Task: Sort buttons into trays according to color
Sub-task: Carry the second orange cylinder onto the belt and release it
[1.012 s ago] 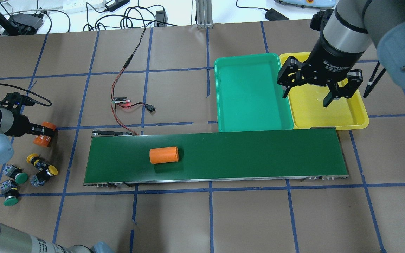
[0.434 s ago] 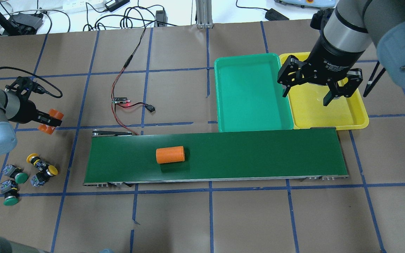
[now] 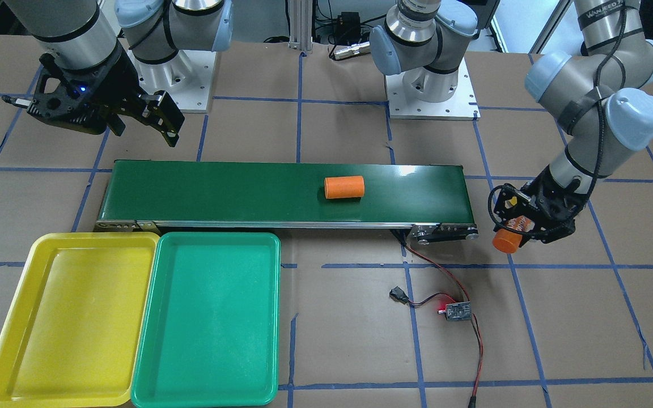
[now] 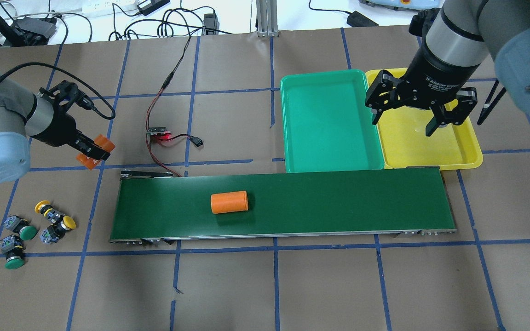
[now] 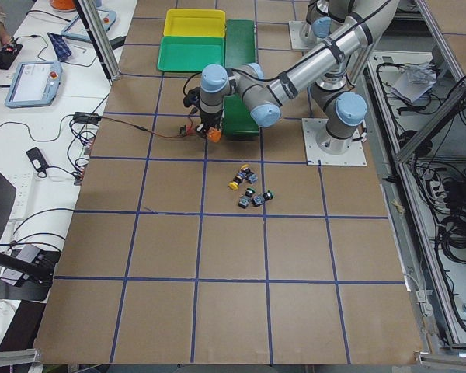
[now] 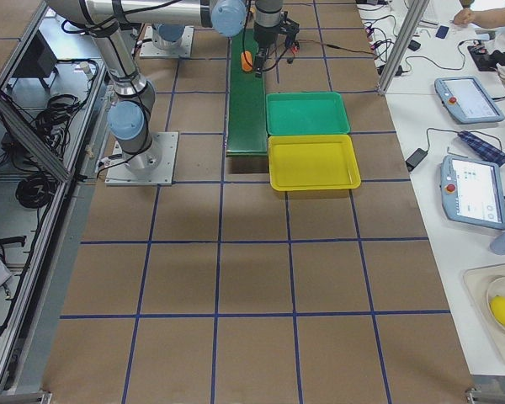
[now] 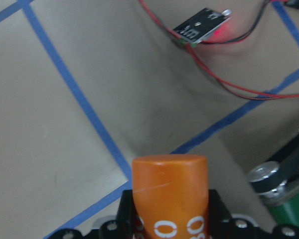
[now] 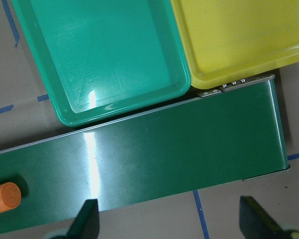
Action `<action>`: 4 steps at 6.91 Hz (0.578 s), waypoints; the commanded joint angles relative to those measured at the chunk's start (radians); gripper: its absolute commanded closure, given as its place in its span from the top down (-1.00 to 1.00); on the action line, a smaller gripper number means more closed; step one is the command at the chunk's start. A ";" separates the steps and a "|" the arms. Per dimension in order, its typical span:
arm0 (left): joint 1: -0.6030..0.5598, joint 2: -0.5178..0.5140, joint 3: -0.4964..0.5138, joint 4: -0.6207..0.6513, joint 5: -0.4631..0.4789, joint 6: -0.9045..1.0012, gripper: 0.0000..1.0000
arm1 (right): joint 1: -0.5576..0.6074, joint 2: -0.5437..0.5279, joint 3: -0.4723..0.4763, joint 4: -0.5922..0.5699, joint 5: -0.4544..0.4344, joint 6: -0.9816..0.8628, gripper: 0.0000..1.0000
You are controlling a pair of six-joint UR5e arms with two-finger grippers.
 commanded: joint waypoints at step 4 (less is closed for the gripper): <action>-0.401 0.024 -0.008 -0.106 0.069 0.277 -0.90 | -0.013 -0.003 0.005 -0.015 -0.006 0.009 1.00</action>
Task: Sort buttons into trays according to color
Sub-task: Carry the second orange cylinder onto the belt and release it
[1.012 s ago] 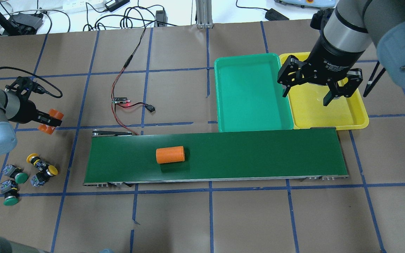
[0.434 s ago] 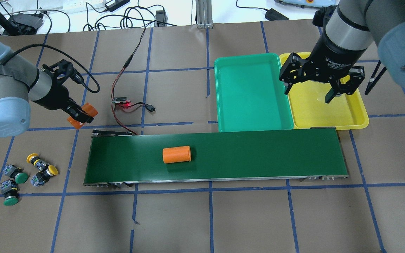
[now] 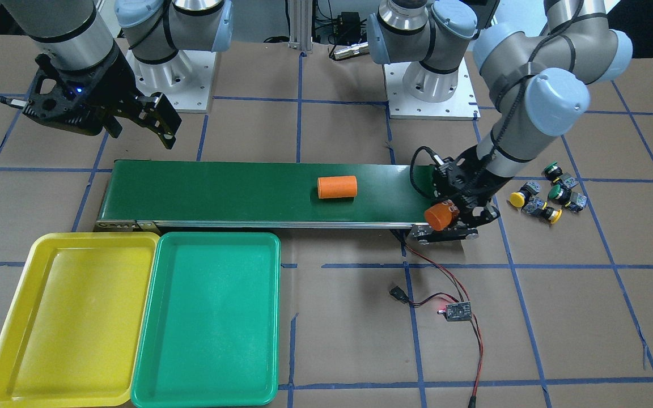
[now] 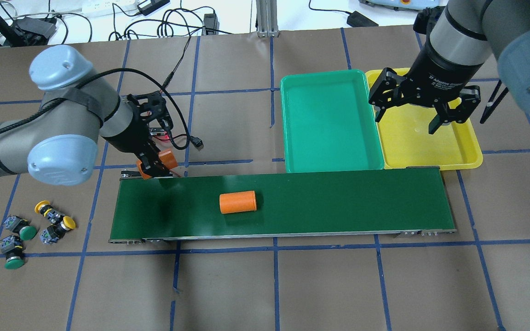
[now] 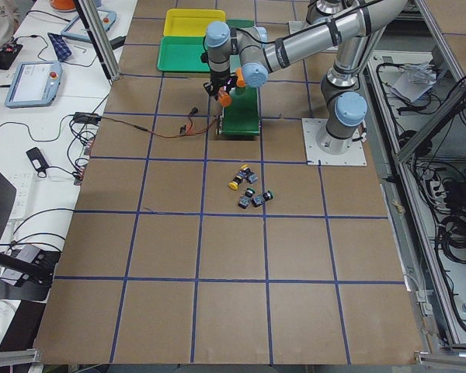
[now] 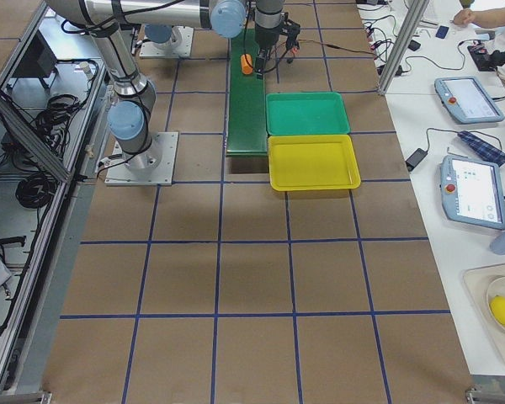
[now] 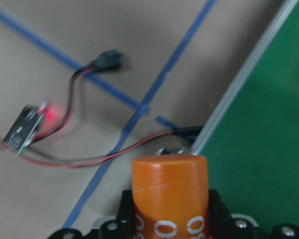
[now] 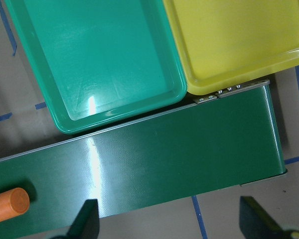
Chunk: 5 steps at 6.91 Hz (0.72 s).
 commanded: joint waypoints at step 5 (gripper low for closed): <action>-0.093 0.045 -0.195 0.144 0.053 0.226 0.72 | -0.004 -0.010 -0.001 -0.025 0.003 -0.012 1.00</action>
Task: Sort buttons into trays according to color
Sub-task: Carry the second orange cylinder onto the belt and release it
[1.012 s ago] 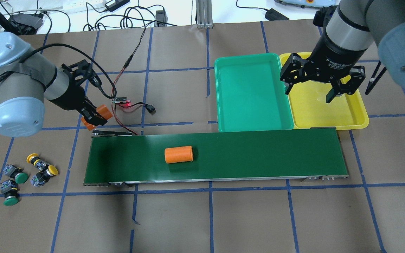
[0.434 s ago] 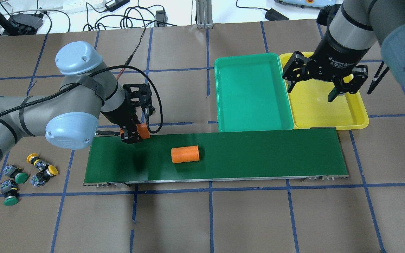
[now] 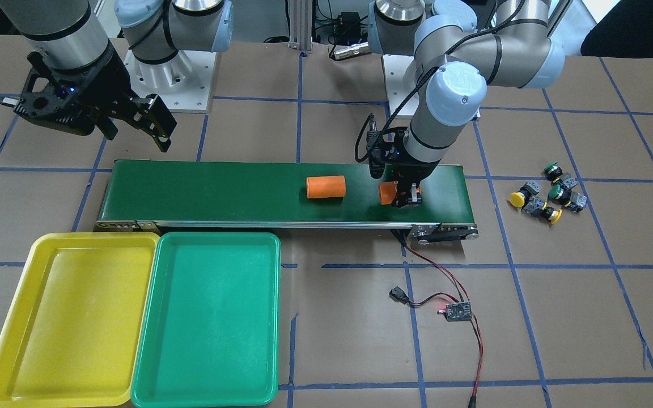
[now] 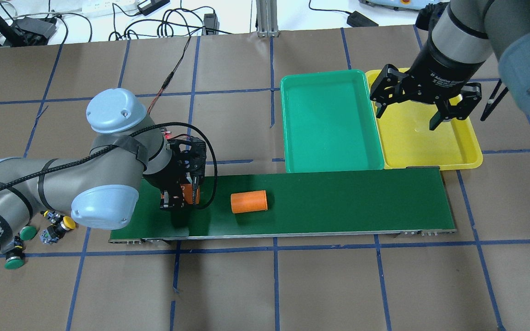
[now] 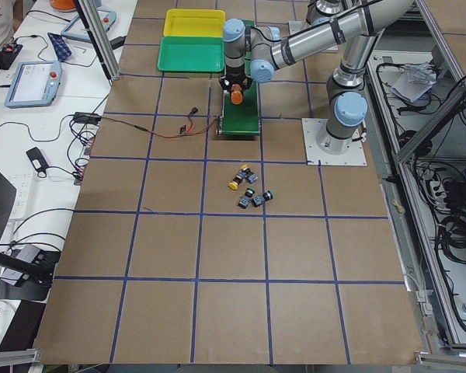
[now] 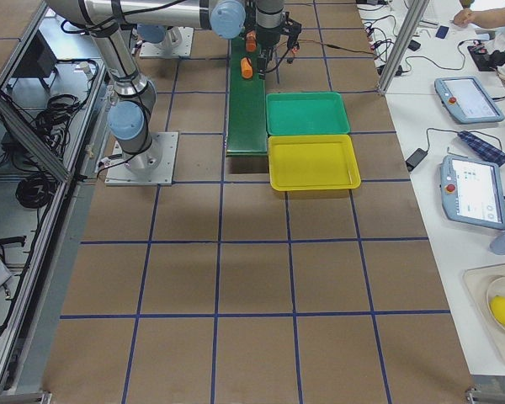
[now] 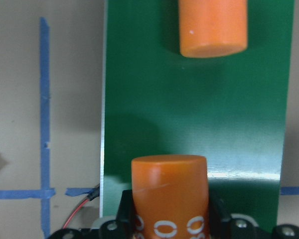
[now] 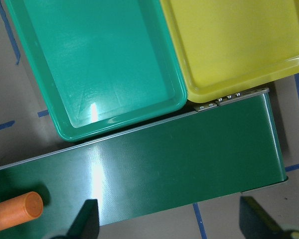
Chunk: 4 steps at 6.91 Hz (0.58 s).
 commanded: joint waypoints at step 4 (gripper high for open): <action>0.129 0.021 -0.012 0.032 0.004 -0.040 1.00 | -0.001 -0.015 0.010 0.000 0.005 -0.059 1.00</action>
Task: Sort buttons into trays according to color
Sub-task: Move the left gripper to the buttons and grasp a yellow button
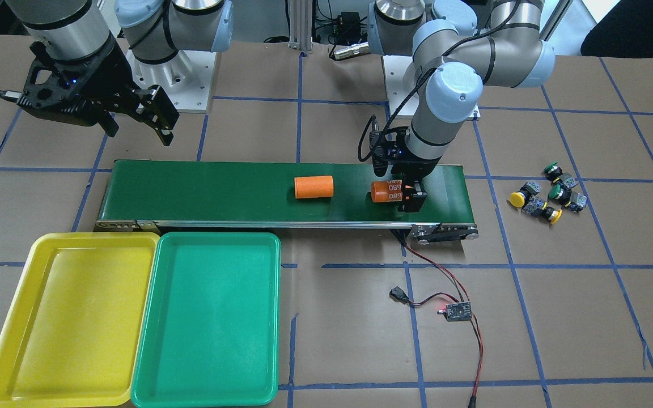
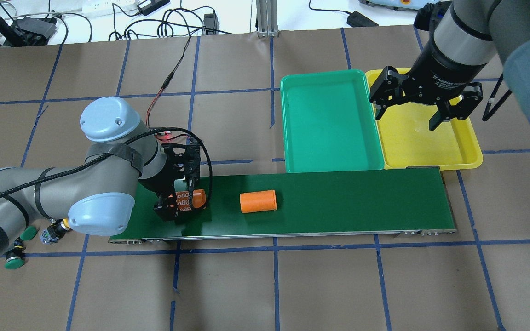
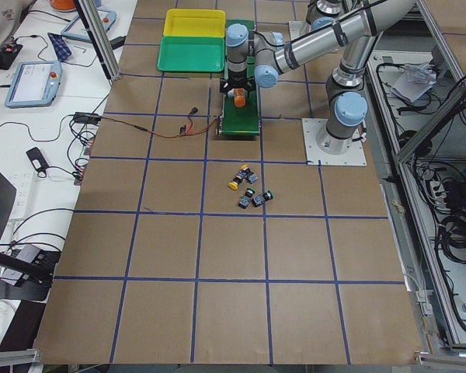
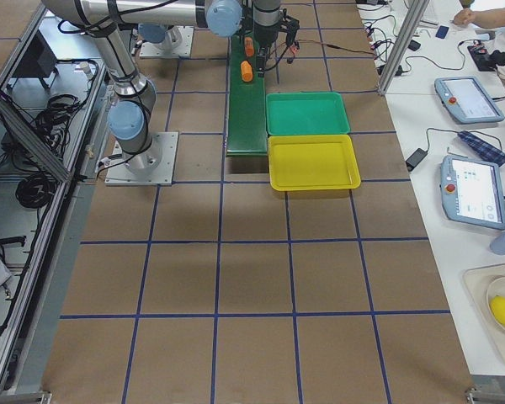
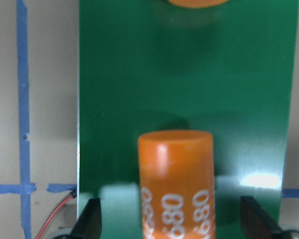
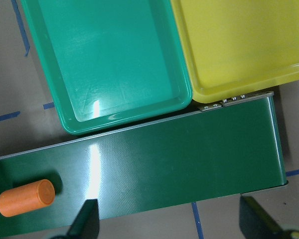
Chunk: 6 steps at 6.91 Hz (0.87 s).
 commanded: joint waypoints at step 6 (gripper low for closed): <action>0.597 -0.014 0.018 0.003 -0.006 0.365 1.00 | 0.006 -0.018 0.007 0.074 -0.048 -0.016 1.00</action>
